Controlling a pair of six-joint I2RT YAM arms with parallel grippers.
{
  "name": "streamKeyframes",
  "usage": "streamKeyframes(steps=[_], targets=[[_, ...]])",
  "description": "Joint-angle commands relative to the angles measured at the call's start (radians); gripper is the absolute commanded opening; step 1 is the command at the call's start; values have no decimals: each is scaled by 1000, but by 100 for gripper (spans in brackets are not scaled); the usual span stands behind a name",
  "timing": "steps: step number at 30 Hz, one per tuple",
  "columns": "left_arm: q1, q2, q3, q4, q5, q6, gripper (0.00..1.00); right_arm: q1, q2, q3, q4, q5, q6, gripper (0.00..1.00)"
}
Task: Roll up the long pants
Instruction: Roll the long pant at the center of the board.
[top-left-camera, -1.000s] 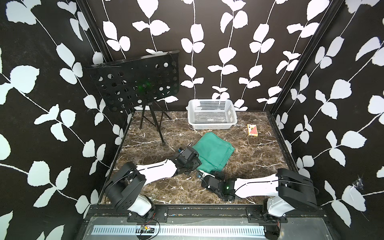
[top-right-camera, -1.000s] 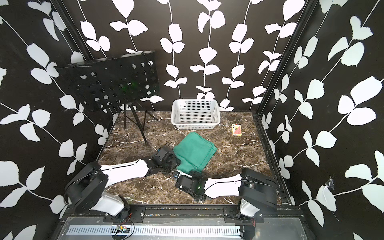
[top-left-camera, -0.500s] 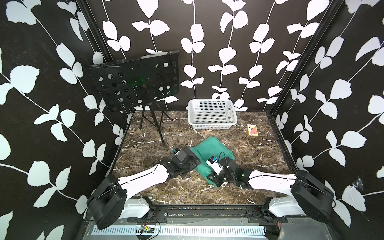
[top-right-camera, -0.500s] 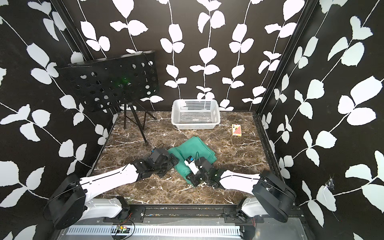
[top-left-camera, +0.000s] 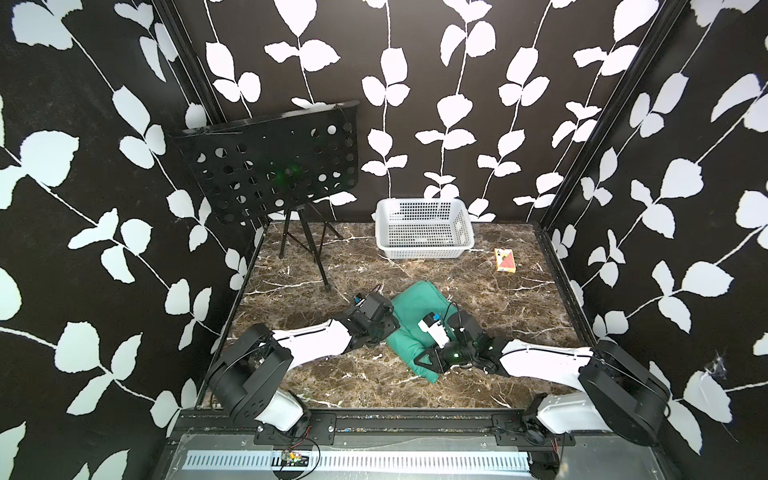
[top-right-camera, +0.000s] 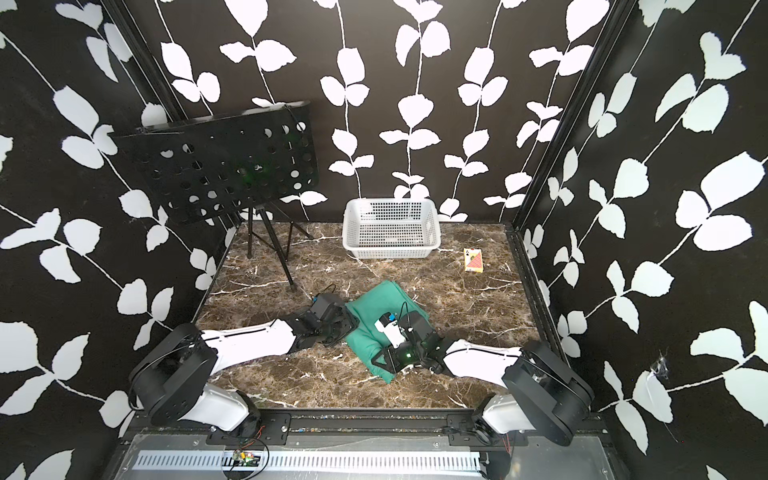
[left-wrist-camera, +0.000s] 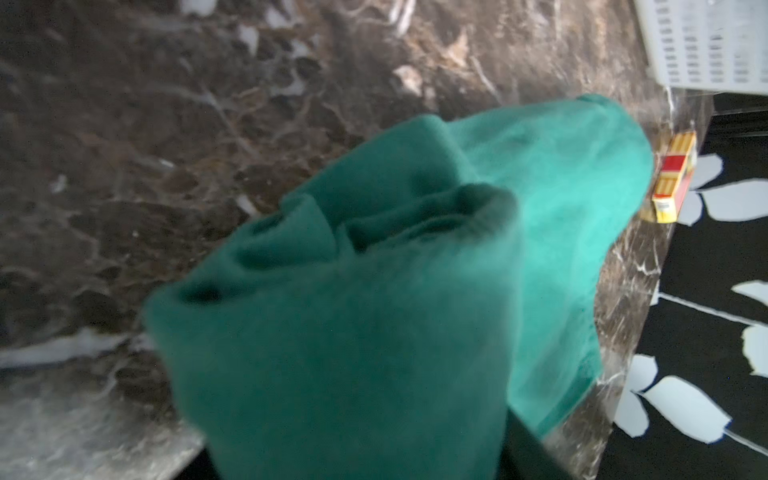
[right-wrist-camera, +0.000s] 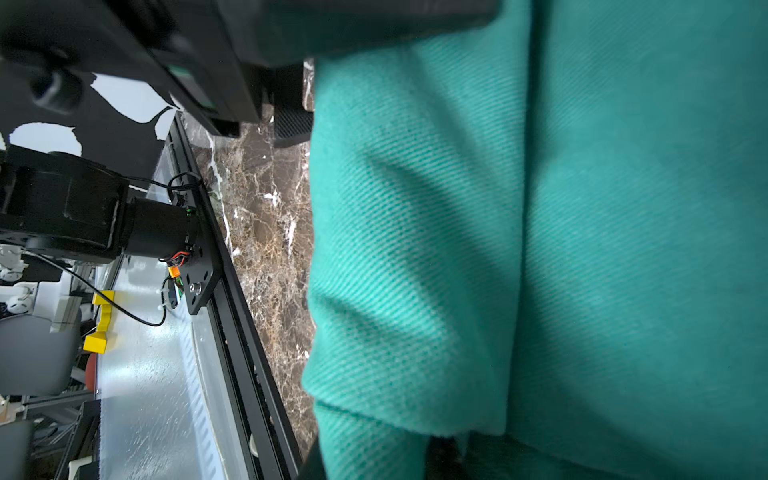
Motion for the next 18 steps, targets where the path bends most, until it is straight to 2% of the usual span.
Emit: streamKeyframes(steps=[1,5,8,12,15,16,18], targets=[[18,9,14,-21,-27,52,50,-3,11,-35,-166,21,13,0],[19,-8,11,-100,-35,52,33,-2,89,21,-152,-38,-8,0],[22,-46,-8,-149,-44,48,25,2,149,73,-141,-82,-18,0],[25,-129,-20,-264,-70,62,19,15,193,142,-170,-112,-47,0],[25,-193,-26,-347,-96,75,17,19,204,171,-202,-90,-57,0],[25,-210,-29,-363,-100,73,17,19,195,176,-220,-63,-61,3],[25,-216,-34,-364,-98,53,15,21,156,186,-270,43,-64,25]])
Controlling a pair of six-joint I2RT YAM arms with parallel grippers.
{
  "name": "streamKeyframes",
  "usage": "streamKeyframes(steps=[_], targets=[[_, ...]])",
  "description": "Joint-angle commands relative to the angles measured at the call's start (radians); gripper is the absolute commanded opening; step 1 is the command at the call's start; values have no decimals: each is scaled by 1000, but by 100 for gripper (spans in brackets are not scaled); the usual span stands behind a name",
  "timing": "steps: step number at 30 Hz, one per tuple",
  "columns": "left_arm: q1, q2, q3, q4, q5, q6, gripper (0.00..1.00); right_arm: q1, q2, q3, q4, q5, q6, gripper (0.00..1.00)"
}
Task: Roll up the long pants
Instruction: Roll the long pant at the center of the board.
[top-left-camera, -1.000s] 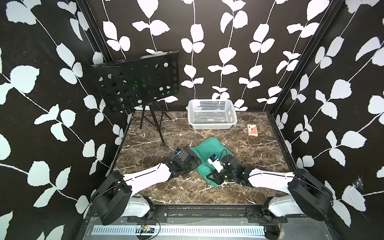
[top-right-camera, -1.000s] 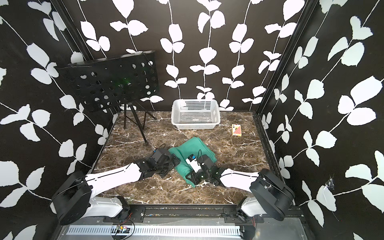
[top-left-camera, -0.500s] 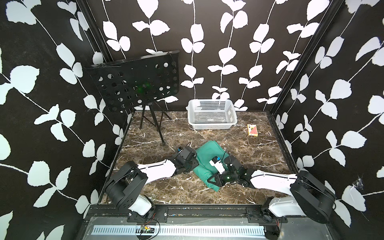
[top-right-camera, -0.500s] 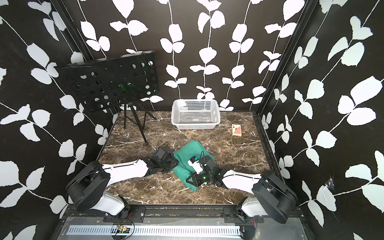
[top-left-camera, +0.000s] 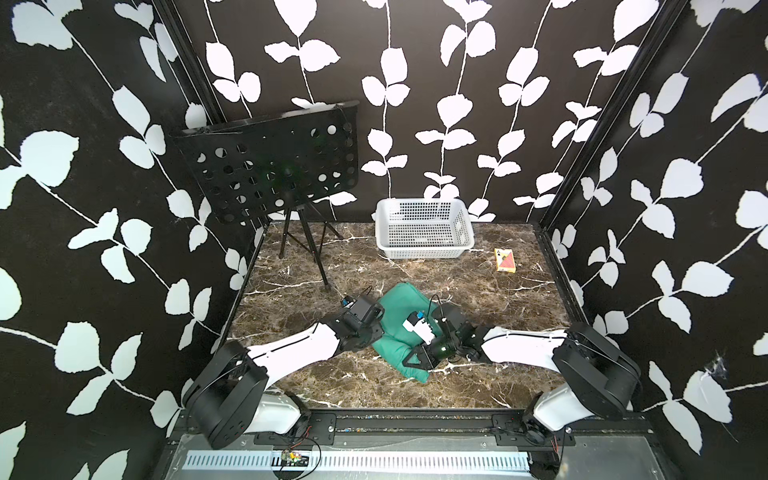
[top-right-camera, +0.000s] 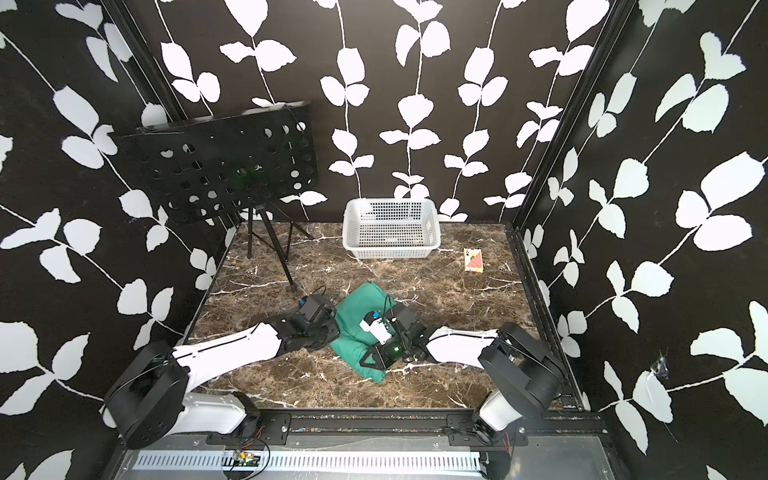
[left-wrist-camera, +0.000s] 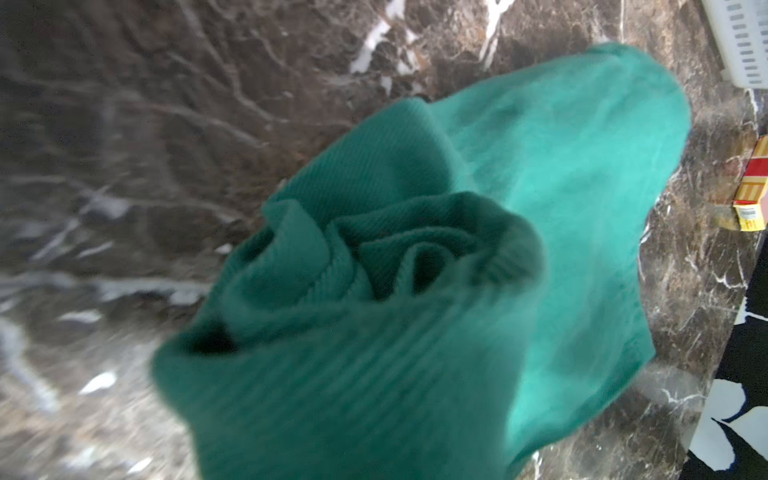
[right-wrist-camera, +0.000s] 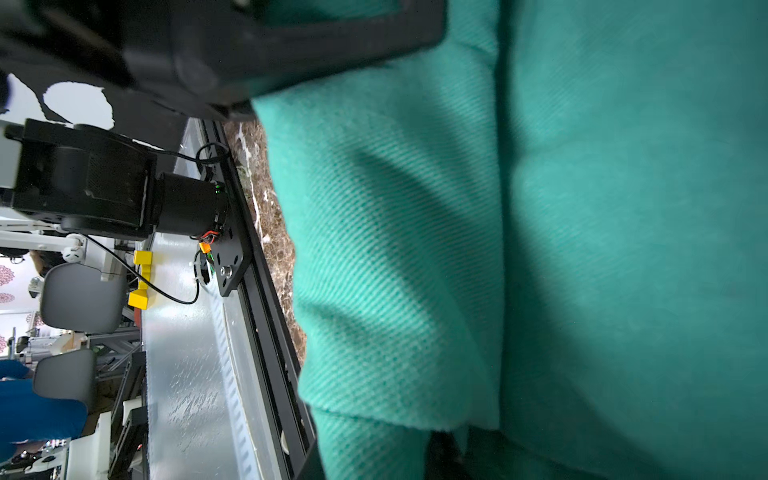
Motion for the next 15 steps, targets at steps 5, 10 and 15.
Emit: streamKeyframes(steps=[5,10,15], targets=[[5,37,26,-54,18,-44,13,69,-216,83,-405,543,-92,62],[4,98,45,-14,46,-69,13,331,-385,-19,-222,1015,-335,75],[3,102,44,-18,46,-81,14,432,-302,-38,-41,1156,-596,74]])
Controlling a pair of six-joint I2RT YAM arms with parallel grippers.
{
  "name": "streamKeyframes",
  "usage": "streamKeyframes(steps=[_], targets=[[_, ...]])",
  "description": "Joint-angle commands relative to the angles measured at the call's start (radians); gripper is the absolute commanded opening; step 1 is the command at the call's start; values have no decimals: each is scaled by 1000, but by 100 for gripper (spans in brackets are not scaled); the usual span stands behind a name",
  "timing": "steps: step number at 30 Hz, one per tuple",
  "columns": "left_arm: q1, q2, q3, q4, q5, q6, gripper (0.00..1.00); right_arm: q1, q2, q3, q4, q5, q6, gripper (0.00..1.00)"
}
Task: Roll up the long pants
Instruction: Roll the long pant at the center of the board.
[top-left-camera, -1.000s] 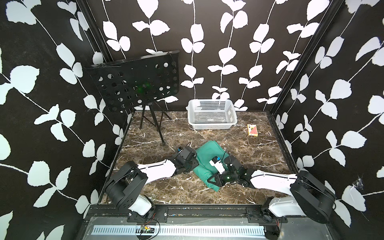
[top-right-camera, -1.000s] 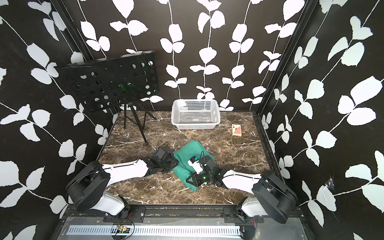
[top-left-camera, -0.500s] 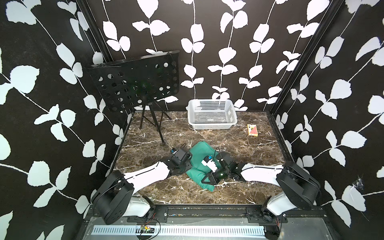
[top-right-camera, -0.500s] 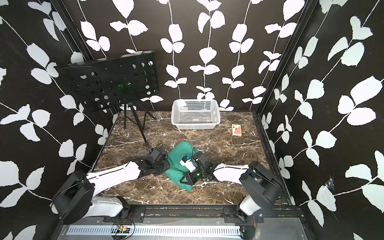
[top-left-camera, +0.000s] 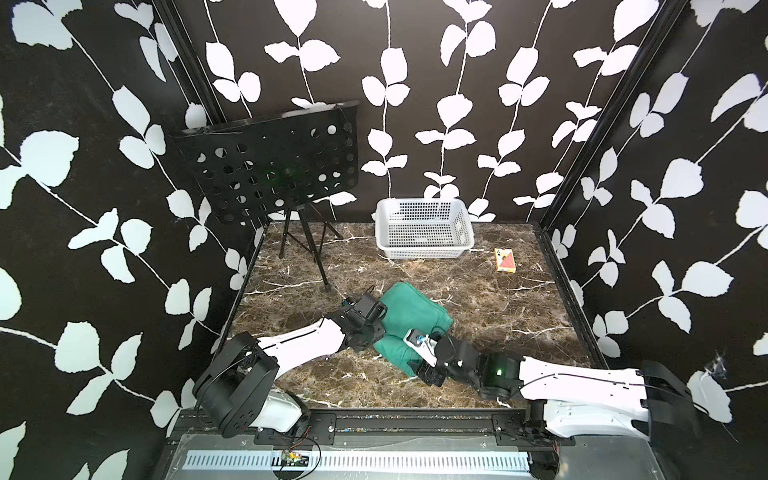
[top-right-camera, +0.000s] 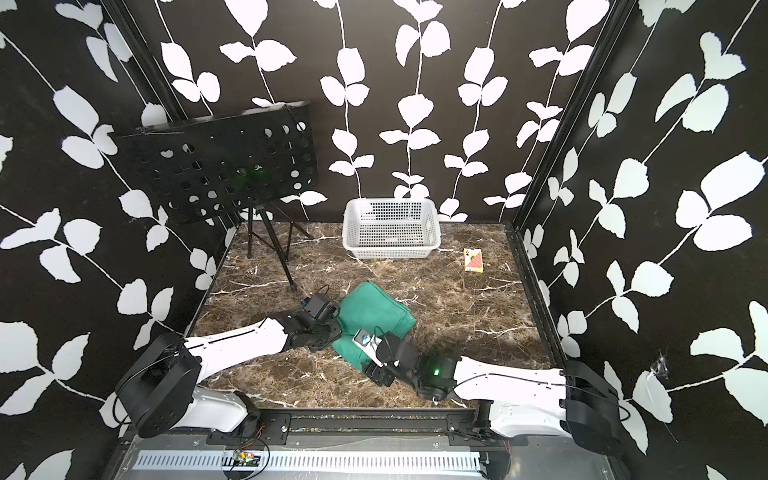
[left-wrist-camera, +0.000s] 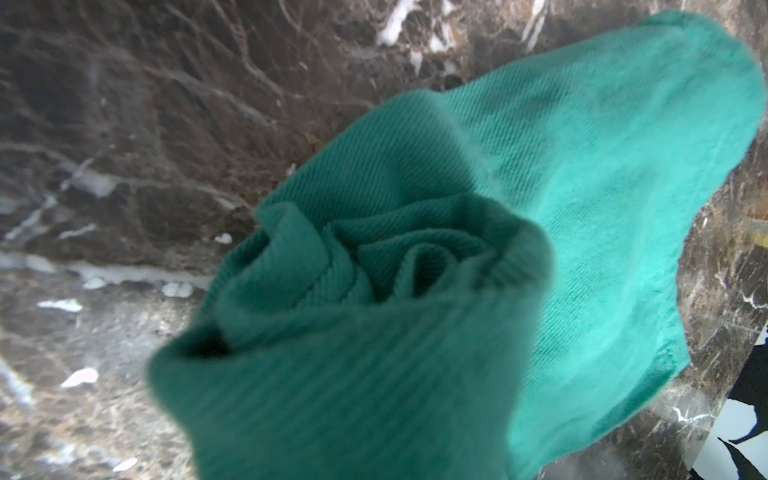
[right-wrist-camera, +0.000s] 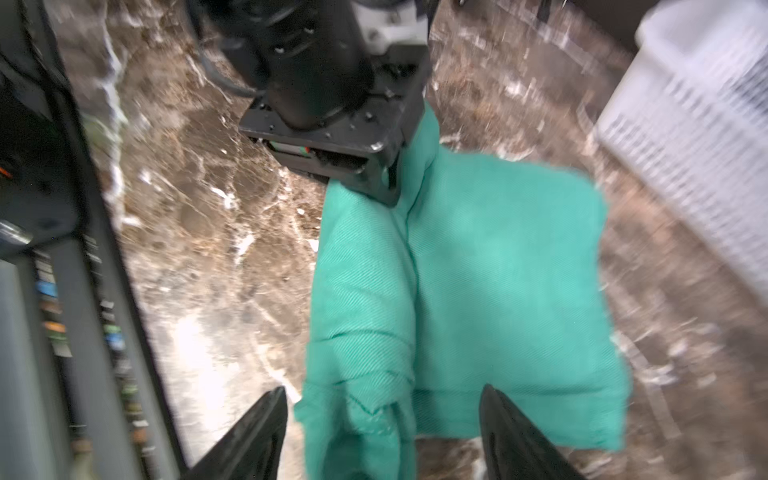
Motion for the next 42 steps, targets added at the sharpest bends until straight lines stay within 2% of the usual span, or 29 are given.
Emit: streamKeyframes(steps=[1,5,10,12,16,18,20,23,25,29,33,37,42], targets=[[3,8,3,-15,9,-18,14,40,118,9,101,232,-231,74],[2,0,-5,-15,9,-29,15,102,271,57,171,254,-293,71],[3,5,2,-19,19,-33,17,106,408,78,247,286,-262,65],[3,5,8,-20,22,-33,18,106,431,81,249,302,-238,56],[3,-11,15,-30,17,-42,24,103,447,53,207,261,-124,21],[3,-34,15,-34,0,-47,35,83,386,41,139,176,-34,8],[2,-69,14,-45,-29,-50,53,43,325,8,97,38,57,0],[3,-129,5,-45,-70,-53,73,-65,258,-49,88,-252,193,0],[3,-165,-8,-27,-74,-52,81,-153,250,-84,107,-430,271,0],[-3,-212,-36,12,-40,-34,88,-300,302,-105,150,-695,387,0],[-25,-204,-59,69,5,-6,89,-386,335,-117,199,-828,475,0],[-27,-138,-60,136,51,35,89,-478,341,-171,276,-901,583,0],[-25,-27,-2,207,57,96,90,-542,351,-206,295,-954,635,0]])
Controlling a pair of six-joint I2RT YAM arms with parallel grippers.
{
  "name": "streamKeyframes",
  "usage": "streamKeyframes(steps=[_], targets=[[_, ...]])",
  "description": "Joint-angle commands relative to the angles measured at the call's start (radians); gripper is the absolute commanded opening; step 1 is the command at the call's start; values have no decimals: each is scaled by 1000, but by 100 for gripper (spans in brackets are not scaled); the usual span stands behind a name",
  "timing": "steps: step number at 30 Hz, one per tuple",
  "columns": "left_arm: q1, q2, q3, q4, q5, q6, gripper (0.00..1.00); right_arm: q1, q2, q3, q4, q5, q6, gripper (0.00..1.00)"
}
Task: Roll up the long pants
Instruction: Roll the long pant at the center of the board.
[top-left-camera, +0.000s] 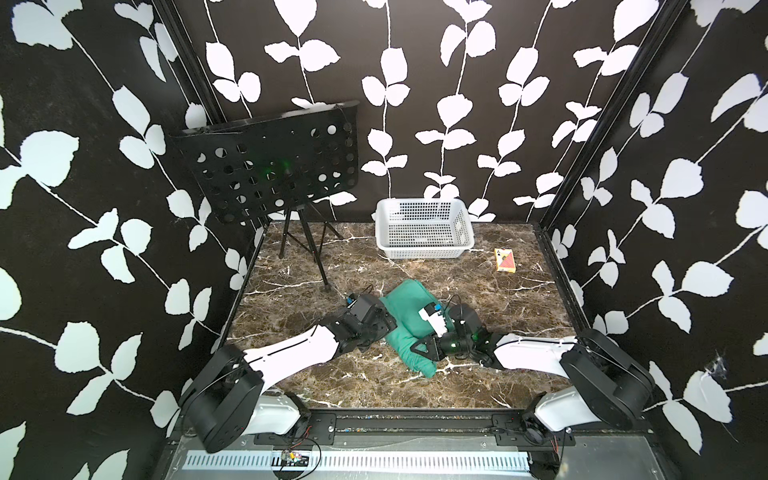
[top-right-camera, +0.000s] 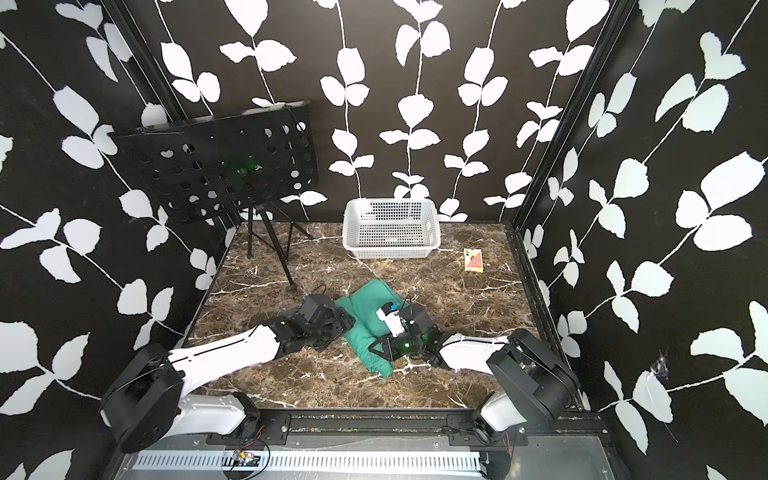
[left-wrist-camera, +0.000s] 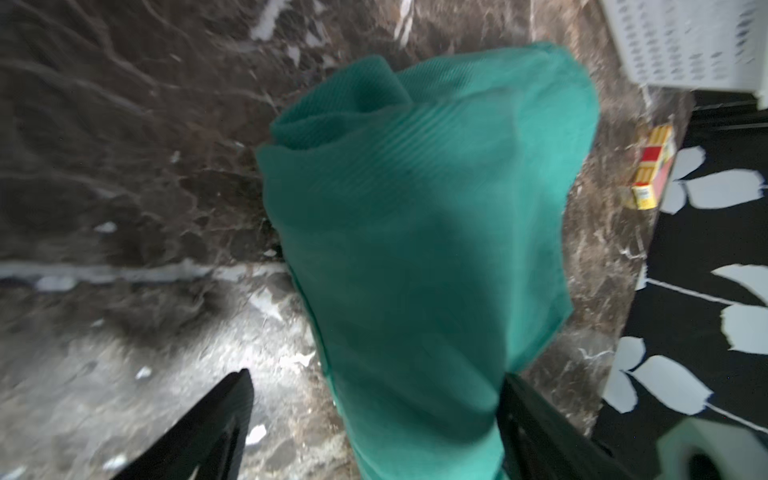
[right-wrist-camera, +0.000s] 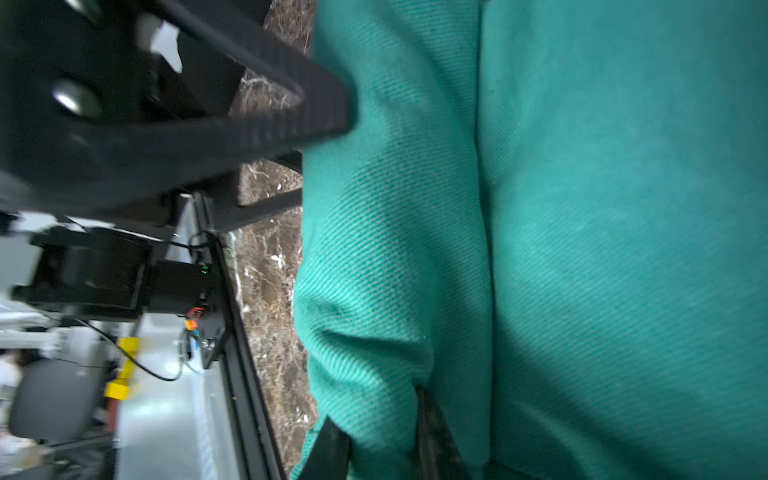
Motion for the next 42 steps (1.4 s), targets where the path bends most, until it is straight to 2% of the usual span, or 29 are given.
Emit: streamKeyframes(steps=[1,3,6,10,11,13,15,17,19,20,26,29,34,36,40,42], targets=[[1,59,50,71,21,72,90,-29,36,-67,-136,-44,100,0],[8,107,73,84,31,84,89,-47,31,-74,-165,-15,108,0],[24,177,89,78,64,75,79,-76,-1,-77,-235,49,121,1],[26,243,122,-10,82,81,62,-64,-152,-10,-445,228,54,37],[25,255,133,-36,85,90,59,-46,-197,11,-491,278,22,42],[24,266,139,-63,80,96,56,6,-275,56,-580,416,-50,51],[24,268,134,-69,78,94,55,79,-357,79,-618,607,-137,58],[24,267,129,-71,74,90,54,160,-442,69,-586,809,-247,67],[24,268,130,-73,75,89,54,239,-475,51,-522,913,-370,75],[24,269,130,-73,75,87,54,288,-468,52,-497,952,-436,76],[23,271,138,-74,76,79,52,535,-230,148,-451,1142,-708,77],[24,270,138,-69,76,72,52,578,-97,193,-420,1200,-755,76],[24,257,127,-61,78,54,49,577,46,211,-373,1327,-727,72],[24,245,114,-55,76,40,43,573,79,204,-375,1345,-691,63],[25,194,80,-73,53,5,22,557,72,182,-394,1261,-614,25],[25,150,56,-101,33,-22,19,552,56,180,-395,1178,-608,12]])
